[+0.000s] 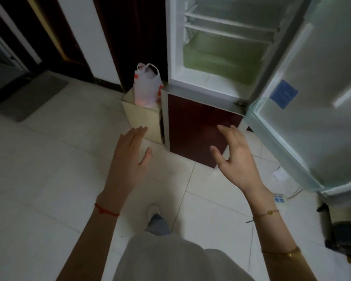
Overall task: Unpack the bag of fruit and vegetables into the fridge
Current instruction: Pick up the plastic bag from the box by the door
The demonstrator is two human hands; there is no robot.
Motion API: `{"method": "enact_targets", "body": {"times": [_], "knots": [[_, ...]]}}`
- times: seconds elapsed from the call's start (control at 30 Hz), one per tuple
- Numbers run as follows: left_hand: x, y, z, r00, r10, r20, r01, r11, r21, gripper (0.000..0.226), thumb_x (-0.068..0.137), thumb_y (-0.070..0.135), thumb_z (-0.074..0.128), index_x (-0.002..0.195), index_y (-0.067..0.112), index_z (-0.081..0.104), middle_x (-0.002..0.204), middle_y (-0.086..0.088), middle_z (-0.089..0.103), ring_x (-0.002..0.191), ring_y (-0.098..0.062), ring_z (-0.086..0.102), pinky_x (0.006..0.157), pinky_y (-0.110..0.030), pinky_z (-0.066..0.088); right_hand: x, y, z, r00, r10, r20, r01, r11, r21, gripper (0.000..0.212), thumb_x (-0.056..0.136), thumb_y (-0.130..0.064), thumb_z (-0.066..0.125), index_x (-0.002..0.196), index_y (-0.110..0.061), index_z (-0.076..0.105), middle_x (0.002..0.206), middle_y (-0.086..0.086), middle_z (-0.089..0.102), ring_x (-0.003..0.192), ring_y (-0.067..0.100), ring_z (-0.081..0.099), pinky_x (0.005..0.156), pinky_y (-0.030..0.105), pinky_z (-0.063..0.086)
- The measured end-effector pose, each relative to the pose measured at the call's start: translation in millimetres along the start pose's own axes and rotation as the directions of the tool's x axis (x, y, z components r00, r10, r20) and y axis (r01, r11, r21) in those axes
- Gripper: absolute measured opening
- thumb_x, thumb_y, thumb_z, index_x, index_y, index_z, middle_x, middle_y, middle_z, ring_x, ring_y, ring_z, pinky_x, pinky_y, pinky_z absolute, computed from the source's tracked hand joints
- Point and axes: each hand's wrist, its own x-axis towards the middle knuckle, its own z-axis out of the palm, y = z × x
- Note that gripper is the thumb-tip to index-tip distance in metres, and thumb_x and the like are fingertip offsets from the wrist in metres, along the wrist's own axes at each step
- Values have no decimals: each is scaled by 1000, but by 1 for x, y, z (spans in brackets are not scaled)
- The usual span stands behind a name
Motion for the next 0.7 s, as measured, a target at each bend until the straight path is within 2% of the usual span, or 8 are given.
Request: {"method": "enact_targets", "body": {"times": [0.13, 0.23, 0.47, 0.63, 0.7], "knots": [[29, -40, -14, 999, -48, -12, 48, 999, 8, 49, 96, 19, 54, 143, 9, 43, 143, -12, 50, 135, -28, 44, 120, -47, 24, 49, -22, 34, 998, -23, 58, 22, 1000, 8, 54, 93, -30, 58, 143, -17, 42, 147, 0, 44, 147, 15, 21, 115, 20, 15], [58, -70, -28, 997, -75, -9, 75, 997, 7, 53, 94, 25, 48, 144, 10, 41, 145, -10, 48, 137, -26, 41, 120, -47, 23, 87, -41, 59, 997, -43, 70, 41, 998, 37, 53, 93, -28, 58, 143, -16, 43, 147, 0, 44, 147, 15, 21, 116, 22, 17], [116, -132, -51, 996, -91, 0, 91, 996, 4, 52, 94, 26, 46, 144, 13, 41, 146, -6, 47, 138, -21, 39, 120, -46, 23, 160, -78, 110, 995, -58, 75, 52, 996, 72, 51, 94, -26, 59, 142, -15, 44, 147, 3, 43, 146, 16, 22, 118, 28, 21], [154, -164, -51, 995, -96, 6, 96, 995, 16, 51, 97, 27, 45, 145, 14, 39, 146, -5, 46, 138, -20, 38, 121, -46, 22, 202, -88, 132, 992, -42, 121, 33, 996, 79, 52, 95, -29, 57, 144, -18, 41, 150, 2, 39, 147, 14, 20, 117, 27, 20], [171, -174, -49, 995, -97, -5, 98, 995, 12, 50, 97, 27, 46, 145, 14, 39, 146, -5, 47, 138, -20, 38, 120, -48, 23, 222, -88, 141, 990, -50, 131, 41, 997, 72, 52, 95, -31, 57, 144, -18, 41, 150, 2, 39, 146, 15, 22, 118, 31, 23]]}}
